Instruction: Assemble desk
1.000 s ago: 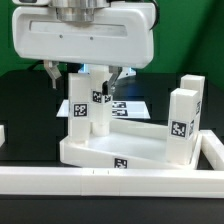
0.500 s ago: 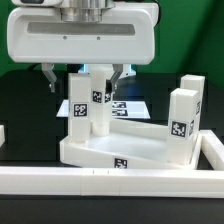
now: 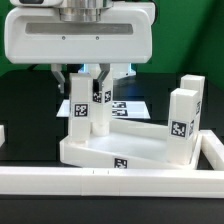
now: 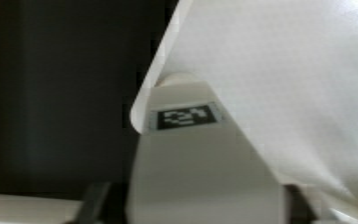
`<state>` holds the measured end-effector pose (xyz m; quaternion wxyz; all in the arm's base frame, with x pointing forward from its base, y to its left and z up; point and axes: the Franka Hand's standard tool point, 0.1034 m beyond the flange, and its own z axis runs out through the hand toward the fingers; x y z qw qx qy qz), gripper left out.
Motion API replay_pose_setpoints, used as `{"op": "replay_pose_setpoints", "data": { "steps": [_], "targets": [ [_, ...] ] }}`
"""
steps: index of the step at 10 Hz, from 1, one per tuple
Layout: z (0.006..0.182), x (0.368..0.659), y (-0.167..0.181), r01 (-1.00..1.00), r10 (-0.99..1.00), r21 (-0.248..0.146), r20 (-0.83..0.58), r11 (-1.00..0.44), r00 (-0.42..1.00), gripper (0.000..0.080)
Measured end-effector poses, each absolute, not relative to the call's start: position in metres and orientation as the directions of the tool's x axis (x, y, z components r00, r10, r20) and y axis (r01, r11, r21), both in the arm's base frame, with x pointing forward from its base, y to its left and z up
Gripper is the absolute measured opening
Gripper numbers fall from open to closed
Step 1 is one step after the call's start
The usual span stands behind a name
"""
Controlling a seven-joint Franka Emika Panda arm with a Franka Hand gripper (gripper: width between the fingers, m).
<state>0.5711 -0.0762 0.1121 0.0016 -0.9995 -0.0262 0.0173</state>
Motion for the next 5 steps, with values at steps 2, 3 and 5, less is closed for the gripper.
{"op": "replay_pose_setpoints", "data": {
  "steps": [2, 3, 5],
  "targets": [
    [0.1120, 0.5710, -0.0764, 0.026, 0.026, -0.003, -0.035, -1.000, 0.999, 0.0288],
    [0.1120, 0.5710, -0.0764, -0.015, -0.015, -0.002, -0.035, -1.000, 0.999, 0.0288],
    [0.1125, 0.5689, -0.0788, -0.216, -0.216, -0.004, -0.047, -0.976, 0.975, 0.0288]
  ]
}}
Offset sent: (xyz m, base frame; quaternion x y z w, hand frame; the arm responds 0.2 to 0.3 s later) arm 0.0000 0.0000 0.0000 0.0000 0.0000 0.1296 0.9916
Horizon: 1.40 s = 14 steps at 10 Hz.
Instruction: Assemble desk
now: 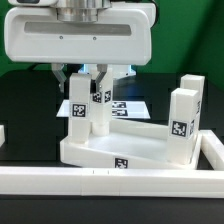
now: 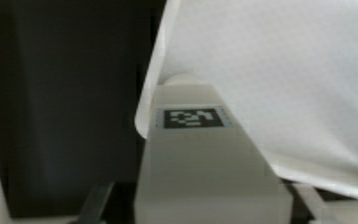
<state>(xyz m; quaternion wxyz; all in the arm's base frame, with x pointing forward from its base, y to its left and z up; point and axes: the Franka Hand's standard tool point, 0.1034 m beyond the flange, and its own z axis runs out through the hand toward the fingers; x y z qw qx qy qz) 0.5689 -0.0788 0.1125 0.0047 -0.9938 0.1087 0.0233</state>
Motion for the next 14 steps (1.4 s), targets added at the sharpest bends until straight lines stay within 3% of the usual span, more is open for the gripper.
{"op": "replay_pose_setpoints", "data": {
  "steps": [5, 7, 10, 14],
  "targets": [
    [0.1112, 0.5644, -0.0859, -0.668, -0.666, -0.008, -0.076, -0.744, 0.742, 0.0289],
    [0.1109, 0.5643, -0.0861, -0.752, -0.750, 0.002, -0.076, -0.659, 0.657, 0.0289],
    [0.1105, 0.5615, -0.0853, -0.869, -0.867, 0.050, -0.109, -0.493, 0.486, 0.0289],
    [0.1107, 0.5615, -0.0846, -0.951, -0.951, 0.072, -0.093, -0.301, 0.294, 0.0290]
  ]
}}
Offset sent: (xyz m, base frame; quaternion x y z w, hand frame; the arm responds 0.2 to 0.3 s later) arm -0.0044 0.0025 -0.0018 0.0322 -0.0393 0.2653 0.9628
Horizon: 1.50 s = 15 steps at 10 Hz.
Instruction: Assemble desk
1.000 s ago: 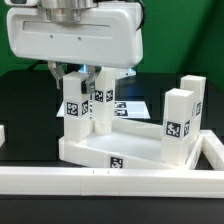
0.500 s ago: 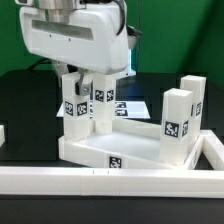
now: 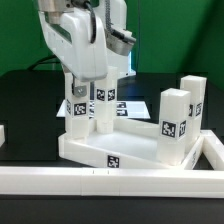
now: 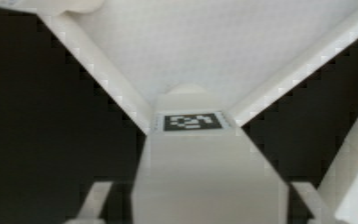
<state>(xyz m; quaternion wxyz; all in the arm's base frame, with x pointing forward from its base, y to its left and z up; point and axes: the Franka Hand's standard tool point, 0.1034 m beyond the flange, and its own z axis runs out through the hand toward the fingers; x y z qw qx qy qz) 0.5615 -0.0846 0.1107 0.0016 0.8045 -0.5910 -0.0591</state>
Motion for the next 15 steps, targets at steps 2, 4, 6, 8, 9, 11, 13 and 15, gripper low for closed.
{"op": "replay_pose_setpoints", "data": {
  "steps": [2, 4, 6, 8, 9, 11, 13, 15],
  "targets": [
    [0.1103, 0.5615, -0.0845, -0.946, -0.946, 0.071, -0.094, -0.317, 0.310, 0.0296],
    [0.1098, 0.5619, -0.0823, -0.908, -0.908, 0.060, -0.099, -0.414, 0.407, 0.0613],
    [0.1105, 0.5625, -0.0807, -0.838, -0.838, 0.055, -0.099, -0.543, 0.537, 0.0641],
    [0.1102, 0.5620, -0.0821, -0.741, -0.740, 0.039, -0.107, -0.670, 0.664, 0.0648],
    [0.1102, 0.5620, -0.0822, -0.702, -0.701, 0.032, -0.109, -0.712, 0.705, 0.0648],
    [0.1102, 0.5617, -0.0834, -0.590, -0.588, 0.016, -0.113, -0.807, 0.801, 0.0649],
    [0.1103, 0.5616, -0.0849, -0.437, -0.436, 0.017, -0.108, -0.899, 0.893, 0.0649],
    [0.1109, 0.5639, -0.0832, -0.272, -0.271, 0.004, -0.100, -0.962, 0.957, 0.0649]
  ]
}}
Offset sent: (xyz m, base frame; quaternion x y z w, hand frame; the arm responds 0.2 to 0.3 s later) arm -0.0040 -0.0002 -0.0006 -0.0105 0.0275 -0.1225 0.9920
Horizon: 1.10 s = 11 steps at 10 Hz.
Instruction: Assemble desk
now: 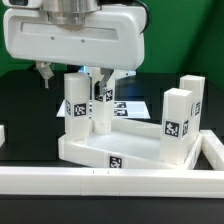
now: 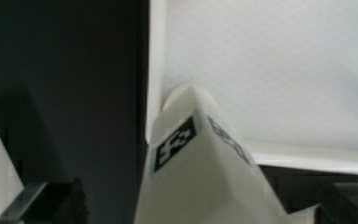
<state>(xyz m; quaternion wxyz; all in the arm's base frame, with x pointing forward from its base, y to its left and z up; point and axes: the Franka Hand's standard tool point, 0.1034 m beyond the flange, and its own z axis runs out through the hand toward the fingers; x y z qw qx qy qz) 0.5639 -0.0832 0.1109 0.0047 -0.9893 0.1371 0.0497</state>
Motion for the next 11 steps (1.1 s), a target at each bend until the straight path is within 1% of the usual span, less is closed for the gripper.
{"op": "replay_pose_setpoints", "data": {
  "steps": [4, 6, 7, 8, 10, 11],
  "targets": [
    [0.1096, 0.5647, -0.0792, 0.000, 0.002, -0.023, -0.092, -1.000, 0.996, 0.0649],
    [0.1099, 0.5665, -0.0795, 0.162, 0.164, -0.021, -0.085, -0.986, 0.983, 0.0649],
    [0.1097, 0.5663, -0.0806, 0.194, 0.195, -0.023, -0.085, -0.981, 0.977, 0.0618],
    [0.1096, 0.5662, -0.0810, 0.191, 0.192, -0.023, -0.085, -0.981, 0.978, 0.0618],
    [0.1094, 0.5660, -0.0816, 0.188, 0.190, -0.023, -0.086, -0.982, 0.978, 0.0337],
    [0.1094, 0.5659, -0.0817, 0.188, 0.190, -0.023, -0.086, -0.982, 0.978, 0.0288]
  ]
}}
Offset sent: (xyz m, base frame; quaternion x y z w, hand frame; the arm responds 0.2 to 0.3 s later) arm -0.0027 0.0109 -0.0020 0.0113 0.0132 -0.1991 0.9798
